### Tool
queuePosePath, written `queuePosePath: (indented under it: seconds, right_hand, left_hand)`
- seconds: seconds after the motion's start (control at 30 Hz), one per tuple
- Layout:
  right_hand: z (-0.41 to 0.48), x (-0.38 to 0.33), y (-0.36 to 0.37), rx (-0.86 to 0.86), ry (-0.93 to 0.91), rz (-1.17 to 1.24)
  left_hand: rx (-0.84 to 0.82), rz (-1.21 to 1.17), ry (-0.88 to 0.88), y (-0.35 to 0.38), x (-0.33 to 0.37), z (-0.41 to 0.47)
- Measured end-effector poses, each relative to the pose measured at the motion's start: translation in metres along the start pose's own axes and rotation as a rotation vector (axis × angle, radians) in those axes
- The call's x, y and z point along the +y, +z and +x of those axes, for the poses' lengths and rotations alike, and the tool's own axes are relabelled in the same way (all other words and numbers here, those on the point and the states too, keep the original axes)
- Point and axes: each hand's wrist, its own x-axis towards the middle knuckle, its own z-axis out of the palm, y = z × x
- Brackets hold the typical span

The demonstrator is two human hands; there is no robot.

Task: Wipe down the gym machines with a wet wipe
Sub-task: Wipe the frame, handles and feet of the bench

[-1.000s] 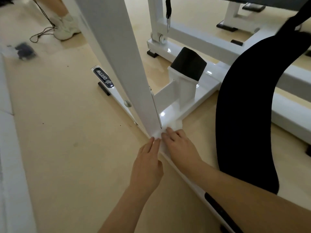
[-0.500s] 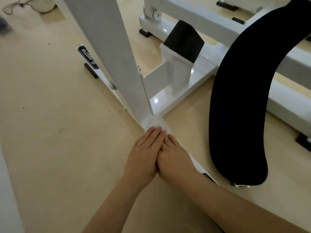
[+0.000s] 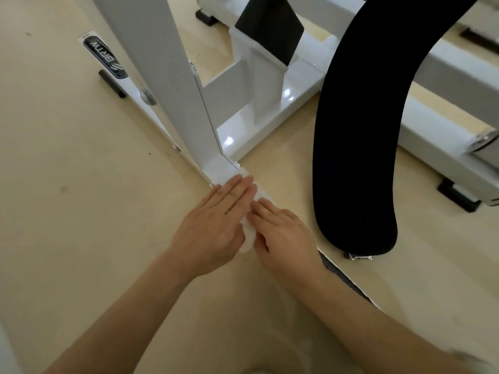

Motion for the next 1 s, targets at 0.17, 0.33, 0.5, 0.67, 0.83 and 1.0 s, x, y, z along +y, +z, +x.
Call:
queuePosePath:
  seconds: [0.17, 0.33, 0.5, 0.67, 0.83, 1.0]
  right_hand:
    - [0.005, 0.000, -0.028, 0.142, 0.425, 0.616]
    - [-0.017, 0.029, -0.052, 0.179, 0.635, 0.524]
    - [-0.031, 0.039, -0.056, 0.124, 0.750, 0.501]
    - [-0.035, 0.028, -0.054, 0.079, 0.748, 0.557]
    - [-0.046, 0.023, -0.053, -0.012, 0.673, 0.528]
    - [-0.044, 0.030, -0.057, 0.002, 0.811, 0.705]
  left_hand:
    - [-0.088, 0.143, 0.182, 0.019, -0.009, 0.017]
    - [-0.027, 0.275, 0.154, 0.016, -0.053, 0.021]
    - [0.021, 0.236, 0.131, 0.023, -0.037, 0.023]
    - [0.131, 0.079, 0.362, 0.053, 0.073, 0.002]
    - [0.071, 0.112, 0.358, 0.043, 0.050, 0.008]
    - [0.137, 0.066, 0.024, 0.035, 0.023, 0.018]
